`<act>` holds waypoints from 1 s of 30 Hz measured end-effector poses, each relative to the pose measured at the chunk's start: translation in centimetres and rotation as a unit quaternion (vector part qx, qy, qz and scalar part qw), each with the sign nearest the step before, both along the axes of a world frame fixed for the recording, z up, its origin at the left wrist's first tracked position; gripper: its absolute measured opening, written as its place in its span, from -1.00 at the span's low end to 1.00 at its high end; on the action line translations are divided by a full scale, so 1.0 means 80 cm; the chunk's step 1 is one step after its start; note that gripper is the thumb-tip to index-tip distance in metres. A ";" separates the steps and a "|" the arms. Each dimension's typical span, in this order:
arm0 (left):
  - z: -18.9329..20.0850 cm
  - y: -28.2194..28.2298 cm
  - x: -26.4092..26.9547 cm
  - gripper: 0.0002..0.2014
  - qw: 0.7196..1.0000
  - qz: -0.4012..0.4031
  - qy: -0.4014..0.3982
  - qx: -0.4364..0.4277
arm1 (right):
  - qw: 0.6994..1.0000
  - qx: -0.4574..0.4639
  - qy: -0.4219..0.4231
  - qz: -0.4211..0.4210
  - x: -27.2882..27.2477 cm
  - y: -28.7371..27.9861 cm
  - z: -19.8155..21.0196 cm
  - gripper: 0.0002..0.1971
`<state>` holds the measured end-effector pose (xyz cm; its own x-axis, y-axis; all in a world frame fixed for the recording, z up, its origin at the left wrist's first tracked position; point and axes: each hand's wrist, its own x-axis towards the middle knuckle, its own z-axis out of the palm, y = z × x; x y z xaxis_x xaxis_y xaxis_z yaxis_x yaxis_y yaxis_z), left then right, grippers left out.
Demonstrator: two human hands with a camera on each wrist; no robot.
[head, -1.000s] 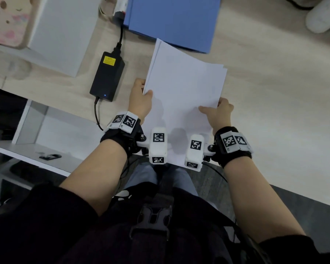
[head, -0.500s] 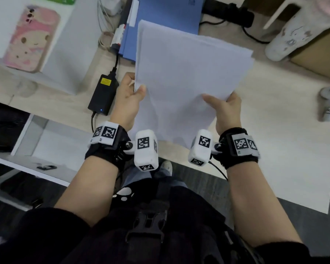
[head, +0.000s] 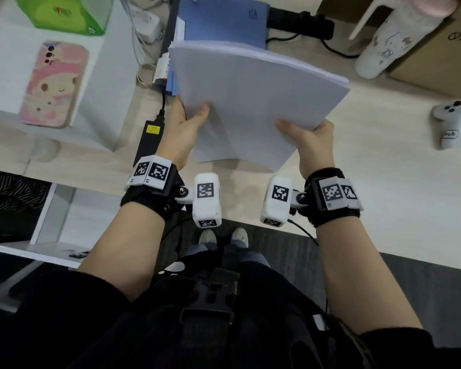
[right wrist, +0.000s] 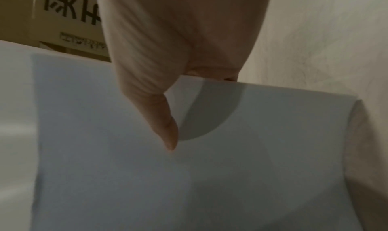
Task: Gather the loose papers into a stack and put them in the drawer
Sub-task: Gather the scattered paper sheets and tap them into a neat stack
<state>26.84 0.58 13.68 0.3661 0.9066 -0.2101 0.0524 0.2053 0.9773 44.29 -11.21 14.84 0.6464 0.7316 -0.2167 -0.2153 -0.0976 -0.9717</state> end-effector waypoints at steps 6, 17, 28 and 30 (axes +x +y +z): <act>0.014 0.010 -0.001 -0.55 0.999 -0.012 -0.030 0.033 | 0.999 0.037 -0.031 -0.017 0.002 0.004 0.021 -0.82; -0.012 0.008 -0.008 -0.52 0.999 -0.048 0.026 0.001 | 0.999 -0.029 -0.031 0.004 -0.009 -0.008 -0.003 -0.69; -0.048 -0.005 -0.026 -0.75 0.993 -0.092 0.072 -0.026 | 0.997 -0.046 -0.047 -0.029 -0.032 -0.017 -0.031 -0.66; -0.050 -0.009 -0.029 -0.79 0.995 -0.070 0.072 -0.014 | 0.997 -0.043 -0.043 -0.050 -0.038 -0.019 -0.032 -0.67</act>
